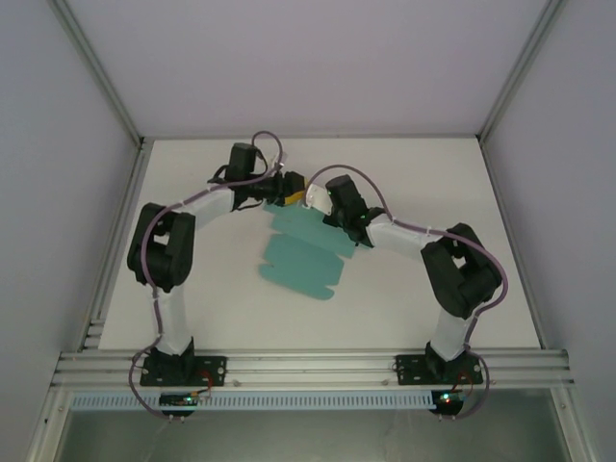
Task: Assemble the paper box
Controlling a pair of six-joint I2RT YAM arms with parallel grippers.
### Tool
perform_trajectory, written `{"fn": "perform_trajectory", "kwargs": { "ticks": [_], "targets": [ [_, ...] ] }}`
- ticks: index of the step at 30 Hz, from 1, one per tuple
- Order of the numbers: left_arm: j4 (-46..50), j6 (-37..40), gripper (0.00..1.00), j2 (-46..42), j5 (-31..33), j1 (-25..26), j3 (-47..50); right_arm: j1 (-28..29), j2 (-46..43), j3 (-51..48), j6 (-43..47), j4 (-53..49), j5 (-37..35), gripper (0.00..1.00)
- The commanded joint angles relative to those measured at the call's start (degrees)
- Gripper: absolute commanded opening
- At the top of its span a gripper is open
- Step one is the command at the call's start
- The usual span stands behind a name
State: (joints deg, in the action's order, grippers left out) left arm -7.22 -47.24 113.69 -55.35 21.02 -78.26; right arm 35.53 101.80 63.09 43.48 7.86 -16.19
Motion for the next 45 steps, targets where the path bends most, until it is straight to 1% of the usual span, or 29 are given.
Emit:
{"fn": "perform_trajectory", "kwargs": {
  "ticks": [1, 5, 8, 10, 11, 14, 15, 17, 19, 21, 24, 26, 29, 33, 36, 38, 42, 45],
  "targets": [
    [-14.5, -8.4, 0.49, 2.6, -6.5, 3.8, -0.1, 2.5, 0.3, -0.7, -2.2, 7.5, 6.6, 0.0],
    [-18.8, -10.0, 0.5, 3.1, -5.2, 3.9, 0.1, 2.1, -0.8, -1.2, -4.6, 8.0, 10.3, 0.0],
    [-14.3, -6.0, 0.53, 1.3, -3.5, 3.4, 0.4, 1.1, -1.9, -1.6, -5.3, 6.7, 11.5, 0.0],
    [-9.7, -1.2, 0.57, -2.1, -1.4, 2.4, 2.6, 0.1, -2.9, -2.0, -5.1, 5.2, 10.7, 0.0],
    [-7.1, 1.6, 0.61, -4.3, 0.3, 1.7, 4.3, -0.4, -3.6, -2.5, -4.5, 4.7, 10.6, 0.0],
    [2.3, 10.6, 0.8, -12.7, 7.0, -0.4, 9.4, -2.8, -6.2, -3.8, -3.6, 1.8, 12.7, 0.0],
    [5.9, 13.7, 0.9, -15.8, 10.6, -1.2, 11.3, -3.8, -7.3, -4.0, -3.5, 0.0, 14.3, 0.0],
    [10.8, 17.3, 1.0, -20.8, 18.0, -2.7, 15.3, -5.4, -8.9, -4.3, -3.6, -1.6, 15.7, 0.0],
    [13.8, 18.6, 1.0, -25.2, 23.9, -4.8, 19.4, -6.8, -10.1, -4.6, -3.6, -2.5, 17.1, 0.0],
    [15.6, 18.1, 1.0, -28.5, 28.9, -6.8, 23.4, -7.7, -10.7, -4.8, -3.7, -2.8, 17.2, 0.0],
    [16.2, 18.1, 1.0, -31.6, 34.2, -8.0, 28.0, -8.2, -11.1, -4.8, -3.7, -3.5, 17.8, 0.0],
    [14.3, 18.7, 1.0, -31.6, 35.9, -8.3, 29.8, -8.5, -11.4, -4.9, -3.7, -4.1, 19.4, 0.0],
    [12.4, 19.8, 1.0, -27.9, 37.1, -8.4, 29.1, -8.7, -11.6, -4.9, -3.8, -4.4, 21.5, 0.0],
    [12.8, 23.0, 0.99, -22.7, 36.1, -7.9, 25.4, -8.8, -11.1, -5.0, -4.7, -3.8, 22.1, 0.0],
    [8.9, 25.0, 0.99, -20.5, 32.3, -6.7, 25.4, -8.7, -10.8, -5.1, -5.5, -3.2, 22.5, 0.0],
    [6.5, 25.3, 0.98, -19.3, 30.3, -5.9, 25.5, -8.6, -10.4, -4.9, -5.6, -2.8, 21.5, 0.0],
    [0.3, 24.7, 0.92, -17.7, 25.4, -4.7, 25.6, -8.2, -9.7, -4.8, -5.6, -2.9, 20.9, 0.0],
    [-1.6, 25.3, 0.89, -18.1, 23.2, -3.7, 25.8, -7.9, -9.3, -4.7, -5.7, -3.1, 20.0, 0.0]
  ]
}}
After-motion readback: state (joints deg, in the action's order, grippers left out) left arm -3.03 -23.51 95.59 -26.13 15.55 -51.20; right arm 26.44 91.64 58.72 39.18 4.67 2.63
